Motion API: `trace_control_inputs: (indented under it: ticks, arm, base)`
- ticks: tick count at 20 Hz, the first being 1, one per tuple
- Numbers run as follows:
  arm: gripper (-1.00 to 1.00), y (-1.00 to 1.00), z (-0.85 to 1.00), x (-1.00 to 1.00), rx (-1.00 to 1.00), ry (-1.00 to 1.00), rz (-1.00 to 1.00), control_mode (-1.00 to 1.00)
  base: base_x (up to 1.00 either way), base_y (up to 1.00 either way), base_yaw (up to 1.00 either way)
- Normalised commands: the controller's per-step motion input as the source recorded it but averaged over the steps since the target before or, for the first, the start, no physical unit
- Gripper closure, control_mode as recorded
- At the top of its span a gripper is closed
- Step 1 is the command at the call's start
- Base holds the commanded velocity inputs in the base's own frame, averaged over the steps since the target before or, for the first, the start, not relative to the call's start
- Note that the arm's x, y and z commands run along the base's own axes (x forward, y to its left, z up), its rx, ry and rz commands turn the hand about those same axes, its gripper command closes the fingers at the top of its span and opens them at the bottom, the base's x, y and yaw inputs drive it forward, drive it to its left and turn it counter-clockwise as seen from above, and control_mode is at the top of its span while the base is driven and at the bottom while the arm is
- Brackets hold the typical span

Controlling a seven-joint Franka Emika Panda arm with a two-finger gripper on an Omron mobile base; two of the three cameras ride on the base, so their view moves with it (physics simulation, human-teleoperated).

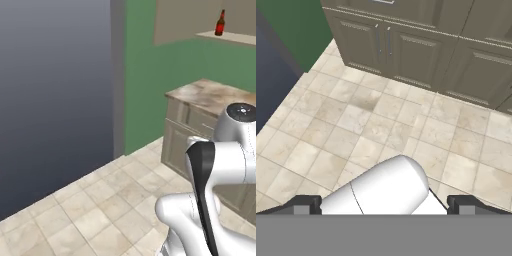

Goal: Open the cabinet directly in front. Then move the beer and the mug to the dining counter with the jar on it.

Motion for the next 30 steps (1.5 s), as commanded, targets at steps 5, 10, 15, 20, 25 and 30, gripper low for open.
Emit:
trace_control_inputs:
  ticks: [5, 10, 15, 20, 25, 30]
  arm:
    - [-1.00, 0.00, 0.00, 0.00, 0.00, 0.00, 0.00, 1.00]
    - [-1.00, 0.00, 0.00, 0.00, 0.00, 0.00, 0.00, 1.00]
    - [-1.00, 0.00, 0.00, 0.00, 0.00, 0.00, 0.00, 1.00]
    - [-1.00, 0.00, 0.00, 0.00, 0.00, 0.00, 0.00, 1.00]
    - [-1.00, 0.00, 0.00, 0.00, 0.00, 0.00, 0.00, 1.00]
    - [-1.00, 0.00, 0.00, 0.00, 0.00, 0.00, 0.00, 1.00]
  base:
    - [0.87, -0.14, -0.16]
    - [0.79, -0.14, -0.20]
    - [0.64, -0.13, -0.28]
    - [0.61, -0.10, -0.30]
    - [0.59, -0.09, -0.30]
    - [0.57, -0.02, -0.30]
